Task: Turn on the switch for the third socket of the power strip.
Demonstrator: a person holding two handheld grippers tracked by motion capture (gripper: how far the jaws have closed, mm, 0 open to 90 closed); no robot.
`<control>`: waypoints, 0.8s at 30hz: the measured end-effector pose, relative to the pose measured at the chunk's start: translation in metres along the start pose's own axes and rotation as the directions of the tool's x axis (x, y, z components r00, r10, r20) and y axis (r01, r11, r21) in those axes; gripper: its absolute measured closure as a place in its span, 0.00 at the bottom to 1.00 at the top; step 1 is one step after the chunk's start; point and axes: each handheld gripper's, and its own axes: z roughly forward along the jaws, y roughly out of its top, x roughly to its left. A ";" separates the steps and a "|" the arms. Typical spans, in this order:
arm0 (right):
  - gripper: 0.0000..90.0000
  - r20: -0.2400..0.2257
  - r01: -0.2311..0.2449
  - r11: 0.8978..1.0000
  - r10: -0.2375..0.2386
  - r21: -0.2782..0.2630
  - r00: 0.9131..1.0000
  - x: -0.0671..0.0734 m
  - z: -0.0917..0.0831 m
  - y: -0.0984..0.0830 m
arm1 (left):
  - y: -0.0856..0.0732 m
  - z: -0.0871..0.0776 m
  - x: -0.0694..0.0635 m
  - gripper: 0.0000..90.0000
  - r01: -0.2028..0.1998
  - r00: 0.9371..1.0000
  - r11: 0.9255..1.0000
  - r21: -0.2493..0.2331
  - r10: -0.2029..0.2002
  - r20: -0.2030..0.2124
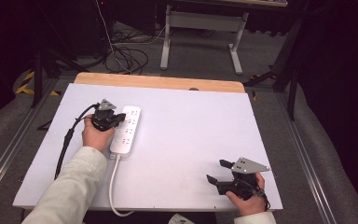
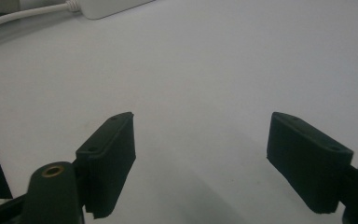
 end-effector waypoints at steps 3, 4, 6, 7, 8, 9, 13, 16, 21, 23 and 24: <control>0.27 0.001 0.002 1.000 -0.002 -0.002 1.000 0.000 0.000 0.000 | -0.001 0.001 0.000 1.00 -0.005 1.000 1.000 0.012 0.005 -0.018; 0.27 0.000 0.000 1.000 0.000 0.000 1.000 0.000 0.000 0.000 | -0.001 0.001 0.000 1.00 -0.003 1.000 1.000 0.011 0.004 -0.018; 0.27 -0.001 0.001 1.000 -0.001 0.001 1.000 0.000 0.000 0.000 | -0.001 0.001 0.001 1.00 -0.014 0.999 1.000 0.008 0.015 -0.029; 0.27 -0.002 0.001 1.000 -0.001 0.001 1.000 0.000 0.000 0.000 | -0.001 0.001 0.000 1.00 -0.010 1.000 1.000 0.011 0.010 -0.025; 0.27 -0.002 0.002 1.000 -0.002 0.002 1.000 0.000 0.000 0.000 | -0.001 0.001 -0.001 1.00 -0.007 1.000 1.000 0.012 0.007 -0.023; 0.27 -0.002 0.002 1.000 -0.002 0.003 1.000 0.000 0.000 0.000 | -0.001 0.001 -0.001 1.00 -0.007 1.000 1.000 0.011 0.007 -0.018; 0.26 0.001 0.007 1.000 -0.007 0.009 1.000 0.001 0.001 0.000 | 0.000 0.002 -0.002 1.00 0.000 1.000 1.000 0.011 0.000 -0.020; 0.26 0.002 0.006 1.000 -0.006 0.008 1.000 0.001 0.001 0.000 | 0.000 0.002 -0.002 1.00 0.011 1.000 1.000 0.015 -0.011 -0.021; 0.26 0.001 0.005 1.000 -0.005 0.010 1.000 0.001 0.001 0.000 | 0.001 0.001 -0.001 1.00 0.039 0.999 0.999 0.032 -0.039 -0.015; 0.26 0.000 0.006 1.000 -0.006 0.008 1.000 0.001 0.001 0.000 | 0.001 0.001 -0.002 1.00 0.043 0.999 0.998 0.036 -0.042 -0.017; 0.26 0.000 0.005 1.000 -0.005 0.008 1.000 0.001 0.001 0.000 | 0.002 0.001 -0.002 1.00 0.041 0.999 0.999 0.036 -0.040 -0.020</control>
